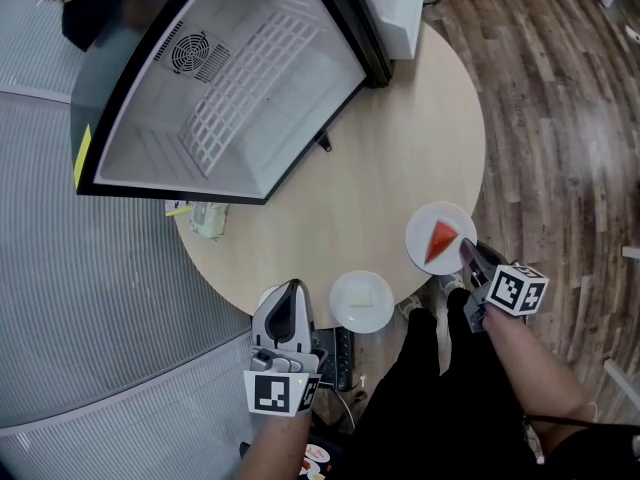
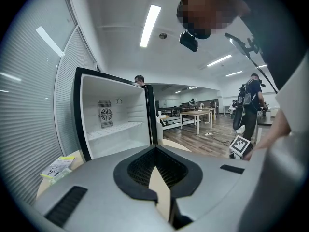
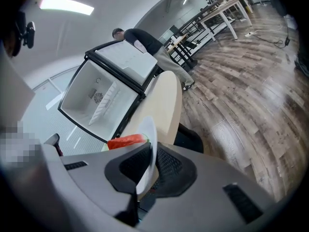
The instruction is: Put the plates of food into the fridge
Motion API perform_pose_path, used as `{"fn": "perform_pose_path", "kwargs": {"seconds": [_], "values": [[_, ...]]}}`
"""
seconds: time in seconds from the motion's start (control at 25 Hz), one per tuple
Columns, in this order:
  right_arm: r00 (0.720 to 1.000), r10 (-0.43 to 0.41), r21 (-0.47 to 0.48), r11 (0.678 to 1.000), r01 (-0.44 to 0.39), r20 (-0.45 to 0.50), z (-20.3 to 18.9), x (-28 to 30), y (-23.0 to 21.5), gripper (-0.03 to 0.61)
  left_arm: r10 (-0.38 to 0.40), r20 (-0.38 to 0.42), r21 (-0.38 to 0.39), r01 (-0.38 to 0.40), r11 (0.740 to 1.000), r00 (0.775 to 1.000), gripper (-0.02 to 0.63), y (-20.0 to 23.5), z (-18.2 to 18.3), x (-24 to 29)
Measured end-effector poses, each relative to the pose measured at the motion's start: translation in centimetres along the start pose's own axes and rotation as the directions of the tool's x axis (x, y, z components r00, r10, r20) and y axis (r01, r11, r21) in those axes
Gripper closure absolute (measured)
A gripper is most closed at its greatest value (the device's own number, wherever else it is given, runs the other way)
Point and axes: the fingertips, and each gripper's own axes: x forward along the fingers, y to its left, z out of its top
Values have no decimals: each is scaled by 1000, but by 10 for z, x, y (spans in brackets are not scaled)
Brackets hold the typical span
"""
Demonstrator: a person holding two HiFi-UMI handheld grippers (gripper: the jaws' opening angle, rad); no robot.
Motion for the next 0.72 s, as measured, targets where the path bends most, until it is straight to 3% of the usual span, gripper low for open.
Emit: {"fn": "perform_pose_path", "kwargs": {"seconds": [0.16, 0.72], "values": [[999, 24, 27, 999, -25, 21, 5, -1, 11, 558, 4, 14, 22, -5, 1000, 1000, 609, 3, 7, -1], [994, 57, 98, 993, -66, 89, 11, -9, 41, 560, 31, 56, -16, -30, 999, 998, 609, 21, 21, -21]]}}
